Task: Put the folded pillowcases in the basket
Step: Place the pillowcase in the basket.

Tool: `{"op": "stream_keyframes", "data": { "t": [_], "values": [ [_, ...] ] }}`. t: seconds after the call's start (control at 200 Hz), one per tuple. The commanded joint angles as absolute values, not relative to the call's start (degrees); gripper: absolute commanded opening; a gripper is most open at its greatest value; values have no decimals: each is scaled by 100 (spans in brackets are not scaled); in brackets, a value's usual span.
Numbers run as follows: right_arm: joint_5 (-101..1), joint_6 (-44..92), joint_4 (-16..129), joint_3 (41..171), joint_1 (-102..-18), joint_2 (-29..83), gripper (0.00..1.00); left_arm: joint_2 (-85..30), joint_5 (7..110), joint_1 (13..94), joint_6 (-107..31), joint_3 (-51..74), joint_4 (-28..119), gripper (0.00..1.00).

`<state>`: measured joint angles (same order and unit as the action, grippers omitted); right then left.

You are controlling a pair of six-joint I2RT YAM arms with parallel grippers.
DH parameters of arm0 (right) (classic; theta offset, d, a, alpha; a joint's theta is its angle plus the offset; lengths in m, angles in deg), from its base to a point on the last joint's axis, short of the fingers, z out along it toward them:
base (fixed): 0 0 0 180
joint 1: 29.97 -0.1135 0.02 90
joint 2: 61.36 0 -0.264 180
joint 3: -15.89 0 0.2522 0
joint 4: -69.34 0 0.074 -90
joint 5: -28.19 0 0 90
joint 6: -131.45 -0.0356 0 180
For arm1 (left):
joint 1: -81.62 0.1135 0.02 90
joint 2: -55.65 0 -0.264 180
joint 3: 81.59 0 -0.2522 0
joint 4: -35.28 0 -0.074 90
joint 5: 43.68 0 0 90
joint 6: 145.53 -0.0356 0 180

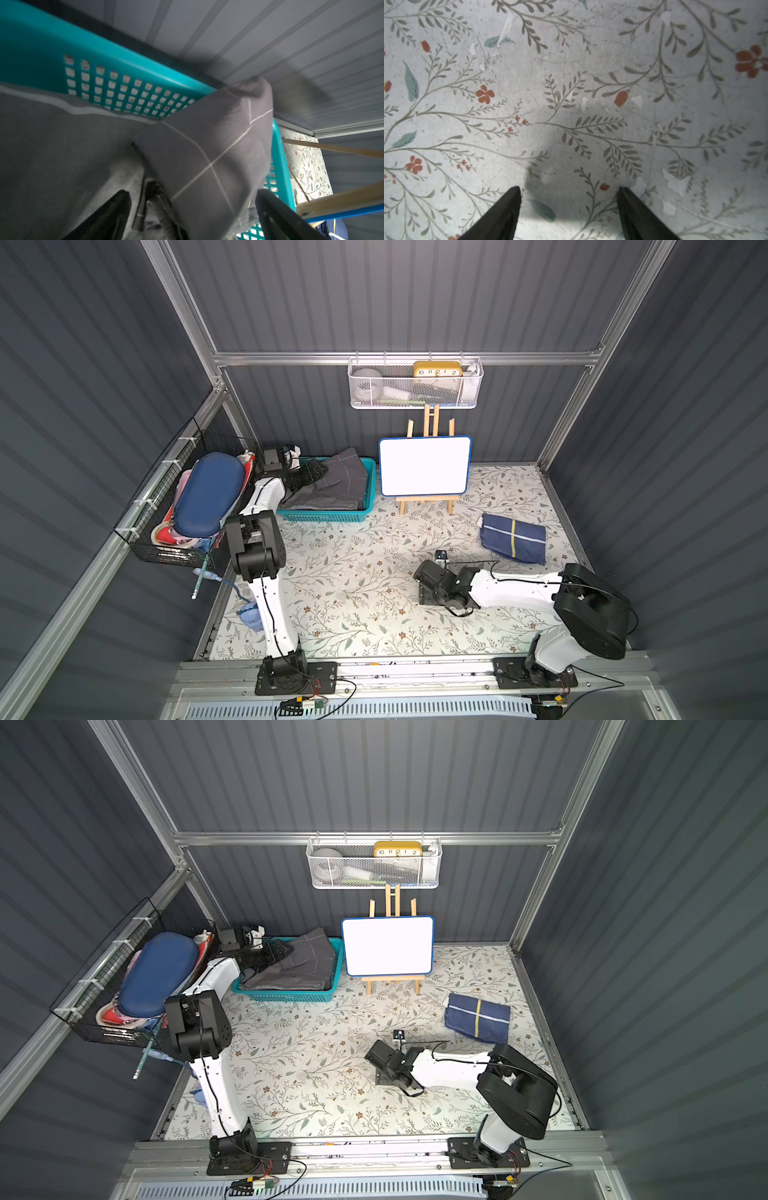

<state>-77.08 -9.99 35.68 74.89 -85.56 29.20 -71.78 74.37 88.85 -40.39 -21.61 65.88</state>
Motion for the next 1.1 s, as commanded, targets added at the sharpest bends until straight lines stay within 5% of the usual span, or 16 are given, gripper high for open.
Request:
{"op": "stream_keyframes", "data": {
  "t": [0.0,0.225,0.625,1.095],
  "values": [
    [-7591,-1075,3511,7389,-8551,3035,78,-7351,7512,8900,-3857,-2363,6719,99],
    [-7581,-1095,3554,7338,-8551,3031,78,-7598,7827,8900,-3656,-2372,6439,96],
    [-7538,-1134,3626,7256,-8551,3044,78,-7831,8330,8896,-3296,-2506,5589,73],
    [-7522,-1129,3591,7313,-8551,3032,78,-7252,7824,8610,-4199,-2781,5617,3]
  ]
}}
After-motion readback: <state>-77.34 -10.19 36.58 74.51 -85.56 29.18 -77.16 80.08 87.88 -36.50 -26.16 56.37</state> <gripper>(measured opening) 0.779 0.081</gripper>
